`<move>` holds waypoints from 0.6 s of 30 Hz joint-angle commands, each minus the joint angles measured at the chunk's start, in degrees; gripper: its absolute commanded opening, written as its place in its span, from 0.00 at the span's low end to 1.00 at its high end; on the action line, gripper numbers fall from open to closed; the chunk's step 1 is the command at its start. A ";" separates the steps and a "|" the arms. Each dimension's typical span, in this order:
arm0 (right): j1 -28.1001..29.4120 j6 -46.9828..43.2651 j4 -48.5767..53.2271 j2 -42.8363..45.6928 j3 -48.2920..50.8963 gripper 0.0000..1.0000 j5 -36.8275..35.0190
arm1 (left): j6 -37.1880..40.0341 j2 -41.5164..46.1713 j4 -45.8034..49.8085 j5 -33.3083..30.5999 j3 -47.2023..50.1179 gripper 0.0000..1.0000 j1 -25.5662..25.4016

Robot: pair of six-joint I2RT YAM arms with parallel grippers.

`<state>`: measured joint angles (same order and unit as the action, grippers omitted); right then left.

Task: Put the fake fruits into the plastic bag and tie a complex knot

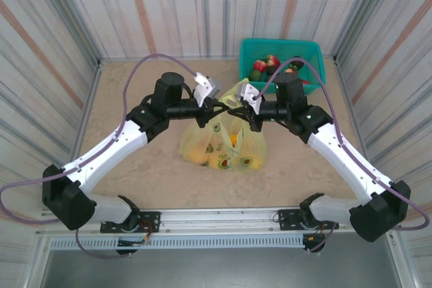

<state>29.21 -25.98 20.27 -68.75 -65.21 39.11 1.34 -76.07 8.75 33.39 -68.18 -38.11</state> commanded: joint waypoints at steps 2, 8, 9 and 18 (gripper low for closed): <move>-0.97 1.78 -0.09 0.77 1.36 0.00 -2.36 | 0.20 3.81 -5.10 4.45 2.26 0.04 -0.88; -0.99 2.49 -0.32 1.09 1.92 0.00 -1.63 | 0.70 4.43 -8.05 6.53 3.54 0.09 -1.90; -1.01 2.59 -0.40 1.16 1.89 0.00 -1.36 | 1.22 4.36 -7.98 6.52 3.58 0.10 -2.29; -0.12 2.62 -0.27 1.17 1.71 0.00 2.53 | 0.77 4.00 -8.39 2.31 3.44 0.19 -2.85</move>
<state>28.60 -24.43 19.79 -68.47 -63.61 39.16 1.74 -73.28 2.74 37.12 -64.88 -40.69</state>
